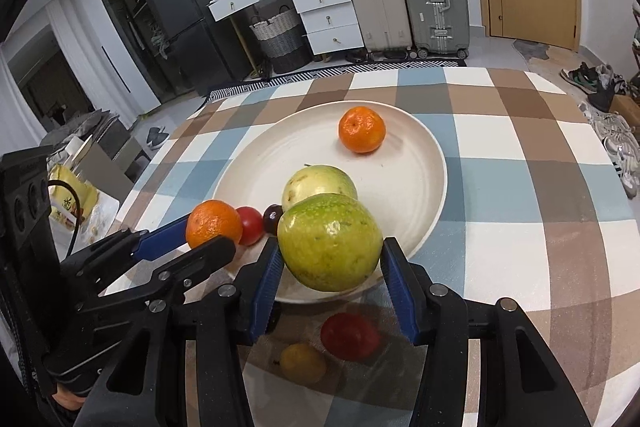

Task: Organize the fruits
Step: 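Carry the tangerine and guava over the cream plate and release both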

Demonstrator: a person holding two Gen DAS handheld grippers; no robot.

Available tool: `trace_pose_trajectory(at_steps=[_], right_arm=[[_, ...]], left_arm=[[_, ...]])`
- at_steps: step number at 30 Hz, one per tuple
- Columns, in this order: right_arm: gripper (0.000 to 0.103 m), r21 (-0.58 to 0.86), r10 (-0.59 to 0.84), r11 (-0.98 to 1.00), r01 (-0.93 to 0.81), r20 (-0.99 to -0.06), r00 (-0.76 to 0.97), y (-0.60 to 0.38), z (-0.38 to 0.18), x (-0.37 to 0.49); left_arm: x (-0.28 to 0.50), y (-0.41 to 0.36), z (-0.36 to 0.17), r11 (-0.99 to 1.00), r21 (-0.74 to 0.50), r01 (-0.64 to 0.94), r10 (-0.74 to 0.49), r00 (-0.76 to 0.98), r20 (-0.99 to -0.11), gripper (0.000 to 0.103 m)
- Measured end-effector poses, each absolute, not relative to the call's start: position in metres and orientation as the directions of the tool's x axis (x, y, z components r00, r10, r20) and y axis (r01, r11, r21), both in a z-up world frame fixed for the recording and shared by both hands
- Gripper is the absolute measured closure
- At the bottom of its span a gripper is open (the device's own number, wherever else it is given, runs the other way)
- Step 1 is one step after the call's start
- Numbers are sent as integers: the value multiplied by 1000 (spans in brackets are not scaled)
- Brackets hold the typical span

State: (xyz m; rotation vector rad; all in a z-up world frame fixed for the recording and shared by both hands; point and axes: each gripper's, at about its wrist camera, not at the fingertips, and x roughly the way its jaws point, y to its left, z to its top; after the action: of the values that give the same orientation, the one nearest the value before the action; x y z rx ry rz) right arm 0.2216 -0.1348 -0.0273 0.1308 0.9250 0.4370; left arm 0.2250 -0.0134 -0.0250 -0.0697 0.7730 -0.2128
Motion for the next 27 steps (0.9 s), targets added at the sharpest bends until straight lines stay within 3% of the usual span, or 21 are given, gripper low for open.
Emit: trace_pose_trajectory(at_steps=[17,27], right_arm=[[50,297,386,922,-247,-747,542,-139,-33,240],[31,246,357,933,-261,-715,601,-157,-12,219]], left_arm=[[231,-27,-28,966,-150,208,-254,685,-682,65],[229,-29,-29,959,-165,230,-279,676,-681,65]])
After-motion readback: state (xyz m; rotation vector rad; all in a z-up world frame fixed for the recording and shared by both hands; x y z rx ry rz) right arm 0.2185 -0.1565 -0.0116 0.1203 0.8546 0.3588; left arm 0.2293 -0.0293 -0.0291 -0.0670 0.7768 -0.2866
